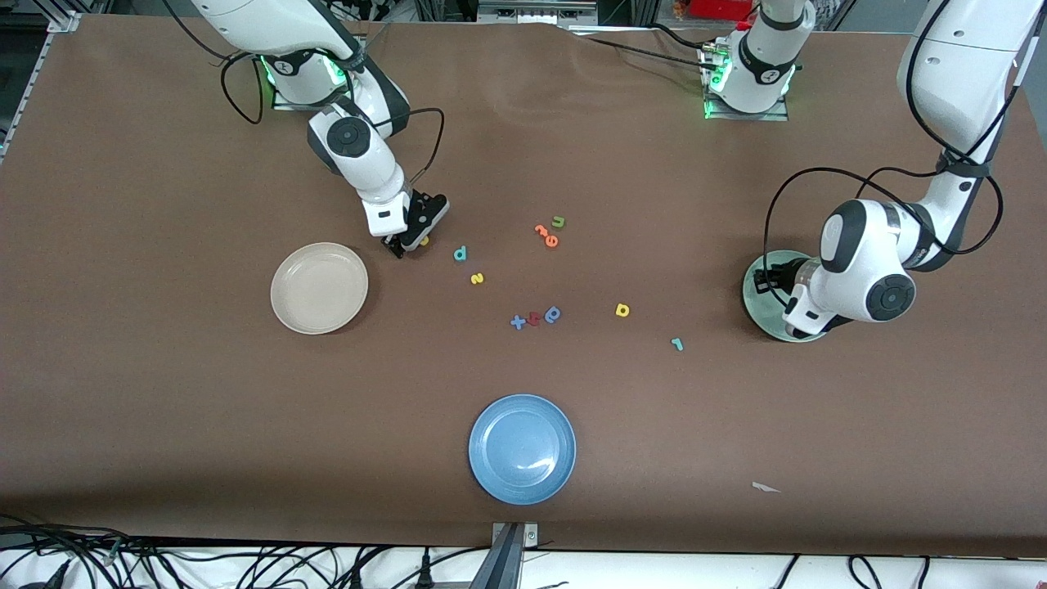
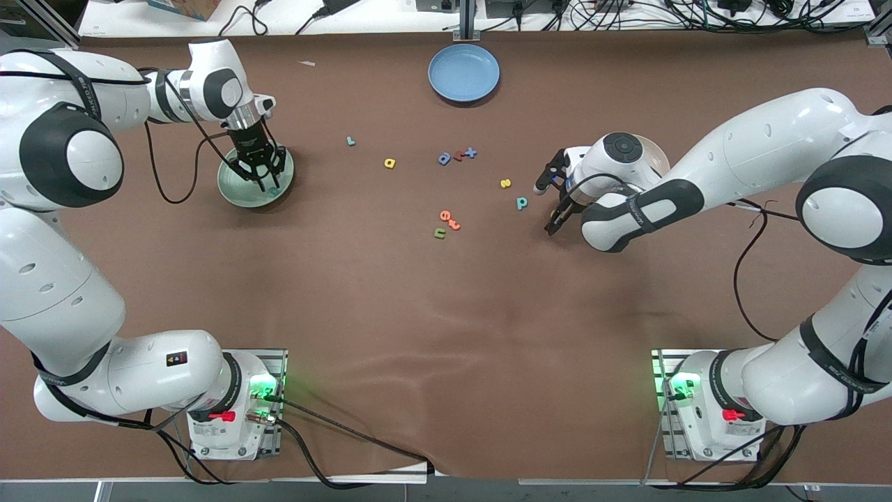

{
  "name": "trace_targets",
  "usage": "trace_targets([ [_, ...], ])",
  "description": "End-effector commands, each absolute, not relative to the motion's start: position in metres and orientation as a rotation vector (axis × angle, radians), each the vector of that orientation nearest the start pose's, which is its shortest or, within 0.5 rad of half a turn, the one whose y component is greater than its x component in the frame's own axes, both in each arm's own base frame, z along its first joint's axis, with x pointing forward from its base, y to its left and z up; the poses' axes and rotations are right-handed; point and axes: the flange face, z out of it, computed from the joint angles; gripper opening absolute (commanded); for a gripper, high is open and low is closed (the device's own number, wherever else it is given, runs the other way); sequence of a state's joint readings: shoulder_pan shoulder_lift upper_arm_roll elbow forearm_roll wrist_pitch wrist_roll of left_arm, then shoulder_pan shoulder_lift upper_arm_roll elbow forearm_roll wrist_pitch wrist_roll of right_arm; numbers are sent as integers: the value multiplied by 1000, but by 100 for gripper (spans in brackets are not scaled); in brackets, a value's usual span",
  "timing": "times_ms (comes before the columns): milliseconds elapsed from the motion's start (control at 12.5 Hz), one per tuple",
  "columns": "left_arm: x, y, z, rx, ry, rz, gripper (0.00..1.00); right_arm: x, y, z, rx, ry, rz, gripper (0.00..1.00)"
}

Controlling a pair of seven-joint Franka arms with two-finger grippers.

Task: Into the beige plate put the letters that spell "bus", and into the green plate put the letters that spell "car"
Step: 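Carry the c toward the green plate while the right gripper grasps yellow u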

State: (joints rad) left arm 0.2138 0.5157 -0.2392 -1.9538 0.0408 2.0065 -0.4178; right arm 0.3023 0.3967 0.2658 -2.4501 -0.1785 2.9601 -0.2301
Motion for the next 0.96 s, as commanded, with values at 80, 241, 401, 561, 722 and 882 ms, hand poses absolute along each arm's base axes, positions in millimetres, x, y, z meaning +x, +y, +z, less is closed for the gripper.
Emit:
trace_targets([
  [80,594,-17,254,-3089,-725,578,88,407,282,172,-2706,-1423,-239,32],
  [241,619,-55,278,-3051,-975,498,88,411,283,187,-2709,-1433,-274,32],
  [401,633,-91,273,-2984,-1120,481,88,413,281,197,-2728,-1447,-242,32],
  [561,646,-113,262,-2952,-1310,358,87,413,281,196,-2728,-1446,-238,32],
  [722,653,-137,237,-2913,-1456,246,87,410,284,190,-2727,-1439,-221,32],
  [882,652,-149,218,-2875,-1471,188,87,406,285,176,-2723,-1437,-185,33],
])
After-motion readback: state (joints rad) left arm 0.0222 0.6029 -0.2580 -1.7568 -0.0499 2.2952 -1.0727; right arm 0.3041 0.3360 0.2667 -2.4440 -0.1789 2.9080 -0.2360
